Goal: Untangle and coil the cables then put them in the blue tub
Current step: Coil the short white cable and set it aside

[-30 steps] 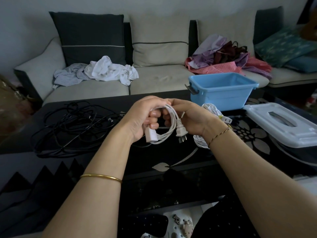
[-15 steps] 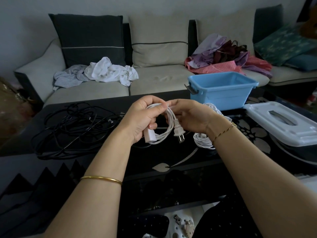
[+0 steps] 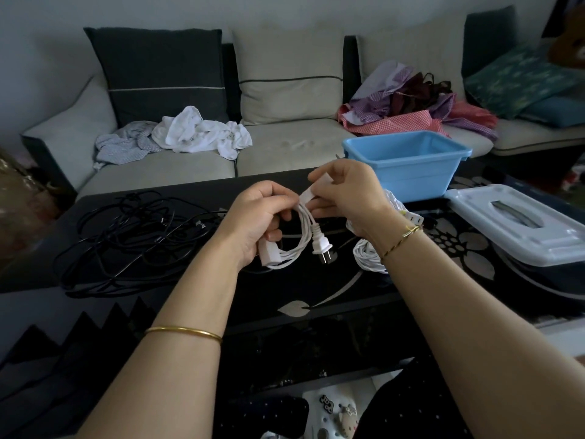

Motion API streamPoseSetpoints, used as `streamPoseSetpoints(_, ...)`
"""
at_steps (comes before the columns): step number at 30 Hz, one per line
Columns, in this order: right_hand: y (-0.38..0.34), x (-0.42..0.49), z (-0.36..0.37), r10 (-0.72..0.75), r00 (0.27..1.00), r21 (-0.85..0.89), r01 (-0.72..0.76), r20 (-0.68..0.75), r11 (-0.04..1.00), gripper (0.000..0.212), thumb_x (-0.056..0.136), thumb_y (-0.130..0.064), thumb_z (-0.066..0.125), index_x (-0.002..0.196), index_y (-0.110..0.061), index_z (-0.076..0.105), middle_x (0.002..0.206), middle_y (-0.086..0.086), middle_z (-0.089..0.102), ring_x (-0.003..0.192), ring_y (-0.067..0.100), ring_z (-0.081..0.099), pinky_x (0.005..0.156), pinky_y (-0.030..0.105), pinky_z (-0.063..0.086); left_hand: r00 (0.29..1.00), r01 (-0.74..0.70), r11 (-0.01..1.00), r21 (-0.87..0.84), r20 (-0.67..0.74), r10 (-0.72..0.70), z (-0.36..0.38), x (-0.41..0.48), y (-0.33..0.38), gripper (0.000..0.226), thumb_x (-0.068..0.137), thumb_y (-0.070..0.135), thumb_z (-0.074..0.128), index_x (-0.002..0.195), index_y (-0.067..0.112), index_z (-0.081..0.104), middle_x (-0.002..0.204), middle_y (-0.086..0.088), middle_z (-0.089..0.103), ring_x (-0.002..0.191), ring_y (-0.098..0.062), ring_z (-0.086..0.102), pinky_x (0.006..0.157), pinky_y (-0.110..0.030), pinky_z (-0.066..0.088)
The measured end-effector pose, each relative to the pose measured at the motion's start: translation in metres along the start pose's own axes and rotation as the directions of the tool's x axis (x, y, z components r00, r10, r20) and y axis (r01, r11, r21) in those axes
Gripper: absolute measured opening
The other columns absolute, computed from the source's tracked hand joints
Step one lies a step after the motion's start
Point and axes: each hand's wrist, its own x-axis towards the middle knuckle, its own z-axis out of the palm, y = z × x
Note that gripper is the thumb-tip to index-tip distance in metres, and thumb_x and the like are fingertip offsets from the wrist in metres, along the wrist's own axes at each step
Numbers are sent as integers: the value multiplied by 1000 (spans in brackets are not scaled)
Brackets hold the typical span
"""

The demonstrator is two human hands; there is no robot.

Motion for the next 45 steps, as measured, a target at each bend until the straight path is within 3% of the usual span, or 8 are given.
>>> streamPoseSetpoints(5, -3, -1, 11, -87, 980, 4, 89, -177, 996, 15, 85, 8, 58, 93, -5, 58, 74, 15, 64, 56, 24, 66, 57, 40, 60, 991, -22, 1000, -16, -129, 20, 8, 2, 4, 18, 84, 3, 60, 67, 10, 57, 56, -4, 49, 33, -4, 30, 34, -17, 23)
streamPoseSetpoints(11, -4, -2, 22, -140, 965, 21, 148, -223, 989, 14, 85, 7, 59, 79, -5, 54, 77, 26, 68, 63, 35, 68, 60, 46, 59, 957, -68, 997, -28, -285, 57, 12, 6, 2, 22, 81, 0, 59, 61, 10, 56, 53, -4, 48, 30, -3, 34, 34, -14, 24)
streamPoseSetpoints(18, -4, -5, 27, -168, 963, 14, 175, -213, 985, 24, 85, 6, 58, 70, -11, 51, 61, 9, 67, 59, 33, 67, 61, 49, 59, 955, -56, 997, -52, -295, 38, 9, 3, 3, 19, 82, -1, 59, 68, 10, 55, 55, -5, 48, 30, -2, 36, 33, -13, 25)
streamPoseSetpoints(27, -2, -11, 33, -261, 935, -74, 251, -242, 965, 29, 82, 5, 58, 67, -17, 49, 57, 3, 64, 60, 33, 66, 61, 51, 57, 943, -46, 996, -80, -333, 16, 8, 7, 5, 27, 79, -4, 58, 64, 11, 42, 53, -9, 45, 27, -7, 30, 33, -14, 21)
streamPoseSetpoints(31, 4, -14, 39, -375, 907, -177, 344, -190, 922, 21, 75, 0, 64, 66, -17, 56, 65, 4, 66, 65, 28, 66, 64, 49, 55, 936, -50, 987, -150, -353, -6, 7, 9, 3, 27, 81, -6, 53, 66, 10, 39, 53, -9, 43, 27, -7, 29, 32, -14, 21)
streamPoseSetpoints(34, 6, -15, 42, -373, 910, -242, 326, -179, 914, 11, 73, -9, 72, 70, -13, 62, 67, 1, 67, 70, 23, 66, 70, 48, 54, 936, -17, 981, -193, -348, -52, 4, 9, 2, 23, 85, -5, 51, 70, 10, 40, 54, -9, 43, 28, -6, 30, 33, -14, 22)
streamPoseSetpoints(40, 3, -16, 39, -403, 911, -290, 364, -87, 885, 25, 73, -18, 75, 63, -33, 58, 74, -7, 71, 75, 16, 69, 75, 48, 54, 952, 71, 871, -486, -227, -204, -1, 5, 6, 24, 90, -6, 49, 70, 7, 43, 39, -2, 44, 25, -5, 27, 30, -13, 22)
streamPoseSetpoints(45, 4, -17, 35, -510, 859, -365, 487, 39, 793, 7, 79, -12, 71, 76, -15, 65, 75, -6, 69, 73, 11, 65, 72, 39, 53, 948, 131, 782, -609, -154, -278, -3, 7, 5, 25, 92, 0, 45, 67, 4, 49, 37, 0, 41, 23, -5, 24, 28, -14, 22)
